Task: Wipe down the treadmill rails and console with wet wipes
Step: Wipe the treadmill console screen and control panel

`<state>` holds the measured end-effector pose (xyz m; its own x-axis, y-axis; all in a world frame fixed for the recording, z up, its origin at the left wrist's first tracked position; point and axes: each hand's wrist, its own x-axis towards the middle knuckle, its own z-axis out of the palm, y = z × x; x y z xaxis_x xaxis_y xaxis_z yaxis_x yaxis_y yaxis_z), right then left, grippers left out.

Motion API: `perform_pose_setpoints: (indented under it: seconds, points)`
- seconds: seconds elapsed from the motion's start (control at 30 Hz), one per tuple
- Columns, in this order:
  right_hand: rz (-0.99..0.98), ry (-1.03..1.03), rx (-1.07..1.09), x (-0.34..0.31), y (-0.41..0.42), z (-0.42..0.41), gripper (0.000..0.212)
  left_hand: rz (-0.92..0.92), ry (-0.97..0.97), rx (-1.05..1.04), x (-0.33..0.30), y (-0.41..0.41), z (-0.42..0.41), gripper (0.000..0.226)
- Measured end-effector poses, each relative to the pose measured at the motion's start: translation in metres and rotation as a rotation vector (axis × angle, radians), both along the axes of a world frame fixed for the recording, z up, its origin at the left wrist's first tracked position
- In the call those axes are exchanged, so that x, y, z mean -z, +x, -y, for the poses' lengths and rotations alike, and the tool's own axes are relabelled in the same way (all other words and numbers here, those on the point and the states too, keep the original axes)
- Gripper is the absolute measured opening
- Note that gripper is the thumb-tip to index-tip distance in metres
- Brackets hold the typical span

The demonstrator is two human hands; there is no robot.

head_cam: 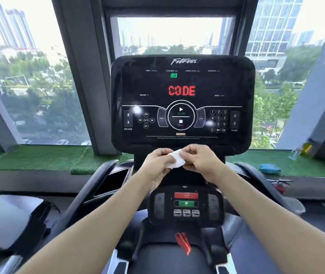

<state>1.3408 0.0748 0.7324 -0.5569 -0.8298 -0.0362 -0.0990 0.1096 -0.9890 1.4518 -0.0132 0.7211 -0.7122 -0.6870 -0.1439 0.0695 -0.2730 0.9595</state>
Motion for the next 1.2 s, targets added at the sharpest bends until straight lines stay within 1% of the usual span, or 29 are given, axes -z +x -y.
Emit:
perform_pose_setpoints:
  seconds: [0.07, 0.1, 0.17, 0.2, 0.23, 0.27, 0.3, 0.37, 0.43, 0.5, 0.53, 0.6, 0.63, 0.67, 0.7, 0.77, 0.8, 0.83, 0.87, 0.93, 0.97, 1.0, 1.07, 1.13, 1.2]
  points:
    - [0.047, -0.004, 0.021, 0.0, -0.009, -0.013, 0.018, 0.041, -0.029, 0.009, 0.001, -0.005, -0.013, 0.013]
    - [0.076, 0.0, 0.036, 0.0, -0.014, -0.019, 0.019, 0.102, -0.098, -0.038, 0.005, -0.008, -0.019, 0.012]
    - [0.155, 0.0, 0.085, 0.001, -0.021, -0.029, 0.021, 0.261, -0.361, -0.232, 0.013, -0.012, -0.028, 0.021]
    - [0.202, -0.006, 0.112, 0.002, -0.023, -0.033, 0.022, 0.281, -0.508, -0.334, 0.016, -0.013, -0.033, 0.027]
    - [0.244, -0.011, 0.131, 0.002, -0.024, -0.037, 0.022, 0.245, -0.634, -0.383, 0.017, -0.013, -0.039, 0.03]
    - [0.282, -0.017, 0.14, 0.002, -0.024, -0.04, 0.023, 0.191, -0.744, -0.368, 0.017, -0.014, -0.045, 0.03]
    - [0.318, -0.023, 0.141, 0.003, -0.023, -0.043, 0.023, 0.166, -0.844, -0.31, 0.017, -0.014, -0.051, 0.029]
    - [0.38, -0.032, 0.115, 0.003, -0.019, -0.048, 0.023, 0.173, -0.963, -0.196, 0.015, -0.013, -0.06, 0.022]
    - [0.41, -0.041, 0.061, 0.001, -0.014, -0.052, 0.023, 0.17, -0.941, -0.176, 0.015, -0.013, -0.062, 0.016]
    - [0.408, -0.052, 0.007, -0.001, -0.014, -0.057, 0.022, 0.184, -0.85, -0.174, 0.011, -0.012, -0.061, 0.017]
    - [0.399, -0.057, -0.01, -0.002, -0.016, -0.06, 0.021, 0.168, -0.742, -0.167, 0.008, -0.01, -0.059, 0.014]
    - [0.36, -0.063, -0.038, -0.005, -0.023, -0.066, 0.019, 0.056, -0.412, -0.152, 0.0, -0.005, -0.057, 0.011]
    - [0.319, -0.05, -0.055, -0.006, -0.026, -0.068, 0.019, -0.001, -0.251, -0.133, -0.005, -0.004, -0.057, 0.012]
    - [0.251, -0.031, -0.063, -0.008, -0.026, -0.068, 0.019, -0.028, -0.141, -0.109, -0.008, -0.001, -0.059, 0.012]
    - [0.117, -0.008, -0.047, -0.008, -0.025, -0.068, 0.019, -0.03, -0.081, -0.092, -0.011, 0.0, -0.062, 0.013]
    - [-0.316, -0.009, 0.081, -0.009, -0.02, -0.067, 0.016, -0.049, -0.01, -0.102, -0.013, 0.001, -0.067, 0.013]
    - [-0.52, -0.058, 0.143, -0.01, -0.015, -0.068, 0.016, -0.059, 0.013, -0.127, -0.013, 0.0, -0.067, 0.013]
    - [-0.672, -0.117, 0.154, -0.013, -0.008, -0.069, 0.016, -0.066, 0.024, -0.15, -0.012, 0.0, -0.067, 0.013]
    - [-0.779, -0.162, 0.106, -0.015, -0.002, -0.071, 0.013, -0.072, 0.025, -0.166, -0.013, 0.0, -0.066, 0.012]
    - [-0.928, -0.123, -0.046, -0.016, 0.01, -0.072, 0.009, -0.096, 0.018, -0.164, -0.013, 0.001, -0.066, 0.013]
    - [-0.962, -0.091, -0.081, -0.014, 0.014, -0.072, 0.009, -0.115, 0.021, -0.146, -0.012, 0.001, -0.066, 0.013]
    - [-0.954, -0.082, -0.076, -0.011, 0.016, -0.072, 0.008, -0.137, 0.027, -0.114, -0.013, 0.001, -0.067, 0.013]
    - [-0.894, -0.103, 0.005, -0.01, 0.017, -0.073, 0.006, -0.193, 0.031, -0.004, -0.013, 0.002, -0.069, 0.014]
    - [-0.777, -0.113, 0.057, -0.013, 0.016, -0.075, 0.008, -0.264, 0.014, 0.102, -0.012, 0.003, -0.07, 0.018]
    - [-0.637, -0.123, 0.058, -0.015, 0.014, -0.076, 0.009, -0.292, 0.008, 0.093, -0.009, 0.005, -0.073, 0.011]
